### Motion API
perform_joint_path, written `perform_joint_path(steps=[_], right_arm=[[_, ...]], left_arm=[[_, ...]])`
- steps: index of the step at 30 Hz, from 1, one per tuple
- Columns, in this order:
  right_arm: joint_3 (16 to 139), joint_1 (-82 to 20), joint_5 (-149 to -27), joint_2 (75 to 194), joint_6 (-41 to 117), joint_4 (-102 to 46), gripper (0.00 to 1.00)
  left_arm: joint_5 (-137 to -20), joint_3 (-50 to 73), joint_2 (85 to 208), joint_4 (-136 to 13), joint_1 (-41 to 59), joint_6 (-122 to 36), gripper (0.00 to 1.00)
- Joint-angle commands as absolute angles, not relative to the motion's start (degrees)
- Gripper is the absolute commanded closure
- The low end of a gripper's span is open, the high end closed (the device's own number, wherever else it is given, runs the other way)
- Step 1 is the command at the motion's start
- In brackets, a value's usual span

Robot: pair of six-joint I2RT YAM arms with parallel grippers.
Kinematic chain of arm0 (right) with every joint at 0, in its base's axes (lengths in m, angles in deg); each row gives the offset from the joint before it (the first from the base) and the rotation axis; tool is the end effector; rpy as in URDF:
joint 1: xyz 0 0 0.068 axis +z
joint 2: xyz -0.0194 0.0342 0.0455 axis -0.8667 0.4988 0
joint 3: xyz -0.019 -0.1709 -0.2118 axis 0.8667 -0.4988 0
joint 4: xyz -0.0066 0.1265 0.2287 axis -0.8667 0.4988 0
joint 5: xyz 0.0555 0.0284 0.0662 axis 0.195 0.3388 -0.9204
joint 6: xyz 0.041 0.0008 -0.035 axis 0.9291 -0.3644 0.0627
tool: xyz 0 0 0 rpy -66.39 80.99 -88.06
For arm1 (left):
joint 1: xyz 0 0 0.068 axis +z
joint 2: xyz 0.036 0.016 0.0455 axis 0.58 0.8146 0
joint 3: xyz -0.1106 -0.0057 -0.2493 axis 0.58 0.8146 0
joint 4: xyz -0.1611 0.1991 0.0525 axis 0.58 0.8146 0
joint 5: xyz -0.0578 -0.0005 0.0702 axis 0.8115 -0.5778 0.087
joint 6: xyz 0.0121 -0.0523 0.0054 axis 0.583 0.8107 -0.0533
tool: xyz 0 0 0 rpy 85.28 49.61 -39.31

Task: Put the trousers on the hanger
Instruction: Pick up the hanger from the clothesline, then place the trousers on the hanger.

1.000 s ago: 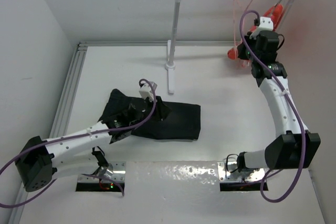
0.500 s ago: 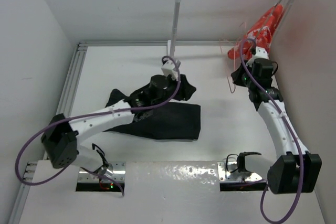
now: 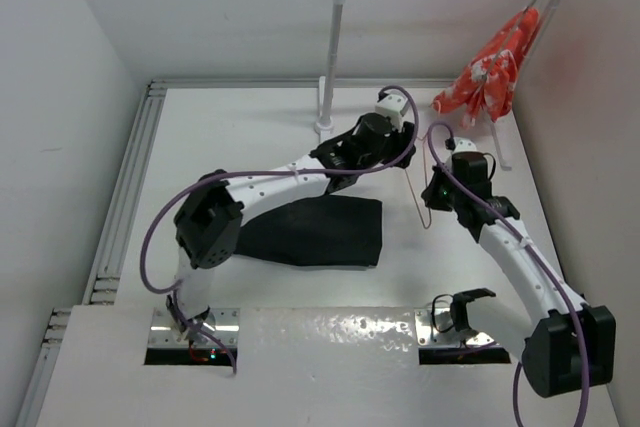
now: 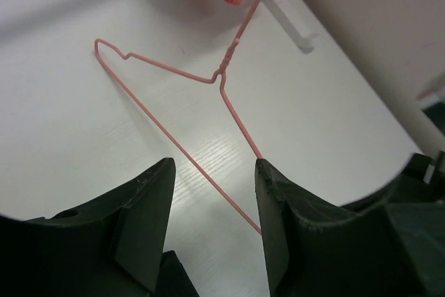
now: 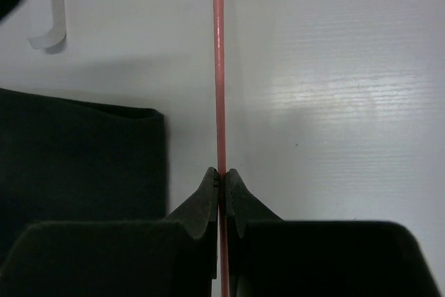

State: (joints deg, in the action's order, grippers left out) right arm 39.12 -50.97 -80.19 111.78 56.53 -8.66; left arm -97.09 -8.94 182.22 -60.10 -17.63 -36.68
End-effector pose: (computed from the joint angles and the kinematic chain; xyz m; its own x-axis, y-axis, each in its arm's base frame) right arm 0.2119 0.0336 0.2332 -0.6494 0.3322 -0.6841 0.1429 0.9368 0.3192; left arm 0.2880 -0.3730 0.3019 -0.3907 0.0129 -0.9204 0.5945 0.7669 -0.2416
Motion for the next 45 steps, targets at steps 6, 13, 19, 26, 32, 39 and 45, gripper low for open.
perform_joint_path(steps=[6,13,19,26,32,39,45], right_arm=[[38.69,-47.69,-77.60,109.95,56.24,-8.53,1.00],[38.78,-47.42,-78.92,108.29,56.68,-8.26,1.00],[38.16,-47.24,-80.59,108.11,57.20,-8.44,1.00],[37.90,-47.24,-83.05,106.26,58.79,-8.44,1.00],[38.60,-47.24,-80.95,105.12,58.44,-6.15,1.00],[38.34,-47.24,-73.82,103.98,59.31,-2.99,0.59],[39.21,-47.24,-77.42,99.41,59.49,-1.16,0.23]], left_arm=[[-97.31,-25.90,193.75,-53.78,-18.60,-40.91,0.53],[-102.84,-28.81,197.63,-57.12,-18.95,-40.47,0.61],[-102.75,-34.08,201.40,-57.31,-18.95,-40.47,0.63],[-101.69,-34.01,203.61,-62.39,-18.95,-39.77,0.66],[-102.93,-33.13,202.82,-63.98,-18.95,-39.15,0.94],[-103.98,-26.03,197.47,-66.87,-18.95,-37.66,1.00],[-105.30,-6.88,188.77,-77.68,-18.95,-31.42,1.00]])
